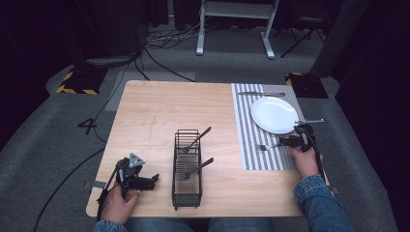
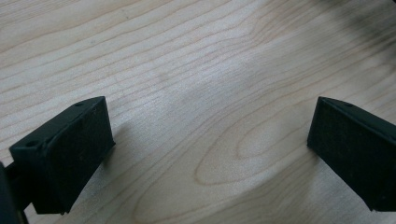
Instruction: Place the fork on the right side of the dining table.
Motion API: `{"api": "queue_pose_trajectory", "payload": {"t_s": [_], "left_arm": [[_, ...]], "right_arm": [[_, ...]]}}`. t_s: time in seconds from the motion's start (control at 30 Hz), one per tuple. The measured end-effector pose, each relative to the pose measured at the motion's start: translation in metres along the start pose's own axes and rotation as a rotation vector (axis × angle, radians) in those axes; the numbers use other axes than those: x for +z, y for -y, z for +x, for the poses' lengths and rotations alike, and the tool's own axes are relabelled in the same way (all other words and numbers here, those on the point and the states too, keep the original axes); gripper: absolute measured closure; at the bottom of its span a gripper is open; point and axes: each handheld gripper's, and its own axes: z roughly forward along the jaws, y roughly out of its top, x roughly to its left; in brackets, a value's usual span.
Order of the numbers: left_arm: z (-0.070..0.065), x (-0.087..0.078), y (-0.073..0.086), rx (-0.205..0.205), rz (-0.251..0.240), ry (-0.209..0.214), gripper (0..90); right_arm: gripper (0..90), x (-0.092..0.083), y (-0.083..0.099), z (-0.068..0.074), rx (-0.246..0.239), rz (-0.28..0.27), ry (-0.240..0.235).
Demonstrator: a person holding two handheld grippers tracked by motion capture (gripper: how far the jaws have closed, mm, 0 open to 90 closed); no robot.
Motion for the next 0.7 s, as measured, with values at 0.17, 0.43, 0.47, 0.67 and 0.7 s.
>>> {"api": "queue_pose_trajectory", "payload": {"t_s": [0.17, 0.43, 0.47, 0.67, 0.7], "left_arm": [[0.000, 0.000, 0.000, 0.000, 0.000, 0.000, 0.2], [0.000, 0.000, 0.000, 0.000, 0.000, 0.000, 0.2], [0.000, 0.000, 0.000, 0.000, 0.000, 0.000, 0.2], [0.000, 0.000, 0.000, 0.001, 0.000, 0.000, 0.2], [0.000, 0.000, 0.000, 0.000, 0.000, 0.000, 0.2]], "right_arm": [[45.0, -0.003, 0.001, 0.000, 0.015, 0.016, 0.000], [45.8, -0.009, 0.008, -0.003, 0.043, 0.019, -0.017], [45.9, -0.009, 0.007, -0.003, 0.039, 0.015, -0.015], [46.8, -0.021, 0.007, 0.001, 0.017, -0.033, -0.020], [46.8, -0.024, 0.007, 0.003, 0.011, -0.042, -0.023]]}}
